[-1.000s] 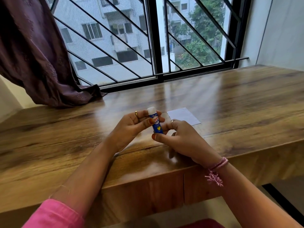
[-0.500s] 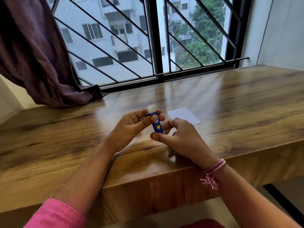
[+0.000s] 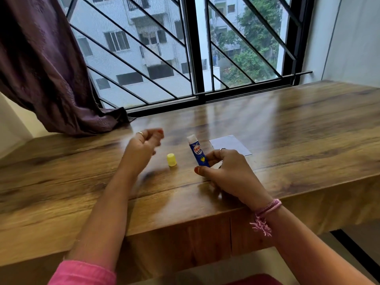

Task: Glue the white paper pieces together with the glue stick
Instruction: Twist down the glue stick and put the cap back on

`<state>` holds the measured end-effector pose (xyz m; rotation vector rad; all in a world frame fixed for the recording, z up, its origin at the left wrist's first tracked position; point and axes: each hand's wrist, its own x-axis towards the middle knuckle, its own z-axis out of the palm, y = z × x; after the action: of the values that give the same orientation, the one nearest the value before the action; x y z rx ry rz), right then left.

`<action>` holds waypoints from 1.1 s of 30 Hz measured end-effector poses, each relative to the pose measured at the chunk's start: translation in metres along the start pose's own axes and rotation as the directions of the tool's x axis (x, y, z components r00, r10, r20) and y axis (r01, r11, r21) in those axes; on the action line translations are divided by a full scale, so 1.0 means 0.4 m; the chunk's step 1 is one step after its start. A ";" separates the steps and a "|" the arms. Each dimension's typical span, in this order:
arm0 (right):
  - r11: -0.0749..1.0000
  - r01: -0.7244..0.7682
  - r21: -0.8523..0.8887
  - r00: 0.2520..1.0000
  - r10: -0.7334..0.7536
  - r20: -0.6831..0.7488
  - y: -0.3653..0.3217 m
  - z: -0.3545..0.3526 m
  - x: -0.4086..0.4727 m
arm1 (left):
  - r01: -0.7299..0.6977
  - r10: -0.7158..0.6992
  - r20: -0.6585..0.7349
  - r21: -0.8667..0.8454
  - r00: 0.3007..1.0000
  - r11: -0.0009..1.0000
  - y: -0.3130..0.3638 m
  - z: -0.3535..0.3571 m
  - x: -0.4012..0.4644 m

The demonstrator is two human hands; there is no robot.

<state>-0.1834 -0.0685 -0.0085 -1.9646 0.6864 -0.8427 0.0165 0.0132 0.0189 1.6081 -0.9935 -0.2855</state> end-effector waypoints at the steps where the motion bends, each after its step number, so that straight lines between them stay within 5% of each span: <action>1: 1.000 0.001 -0.007 1.000 -0.001 0.004 0.001 -0.001 -0.001 | 0.037 -0.049 0.084 0.136 0.995 0.990 -0.004 -0.002 -0.003; 4: 1.000 0.006 -0.029 1.000 -0.006 0.003 0.003 -0.003 -0.002 | 0.054 -0.145 0.268 0.320 0.952 0.946 -0.005 -0.010 -0.008; 10: 0.999 0.015 -0.045 1.000 -0.015 0.020 0.001 -0.003 -0.002 | -0.016 -0.098 0.269 0.394 0.958 0.919 -0.028 -0.008 0.001; 12: 0.998 0.020 -0.067 1.000 -0.019 0.014 0.002 -0.004 -0.002 | -0.009 -0.062 0.224 0.304 0.973 0.952 -0.032 -0.003 0.000; 14: 0.996 0.024 -0.085 1.000 -0.024 0.005 0.002 -0.002 -0.003 | 0.029 -0.034 0.151 0.033 0.988 0.999 -0.027 -0.002 -0.001; 17: 0.994 0.038 -0.102 0.999 -0.038 0.003 0.002 -0.001 -0.004 | 0.068 -0.024 0.119 -0.380 0.993 0.922 -0.009 -0.002 -0.004; 19: 0.995 0.049 -0.092 0.999 -0.047 0.020 0.000 -0.001 -0.004 | 0.084 -0.020 0.135 -0.487 0.991 0.869 -0.001 0.001 -0.008; 26: 0.991 0.103 -0.084 0.994 -0.100 0.041 -0.004 0.000 -0.006 | 0.097 0.008 0.207 -0.492 0.978 0.865 0.012 0.011 -0.022; 33: 0.983 0.139 -0.115 0.990 -0.140 0.005 -0.001 0.002 -0.006 | -0.041 0.114 0.189 -0.353 0.975 0.935 0.022 0.027 -0.037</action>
<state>-0.1842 -0.0659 -0.0092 -2.1359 0.6162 -0.9076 -0.0033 0.0167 0.0187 1.2308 -1.0944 -0.5518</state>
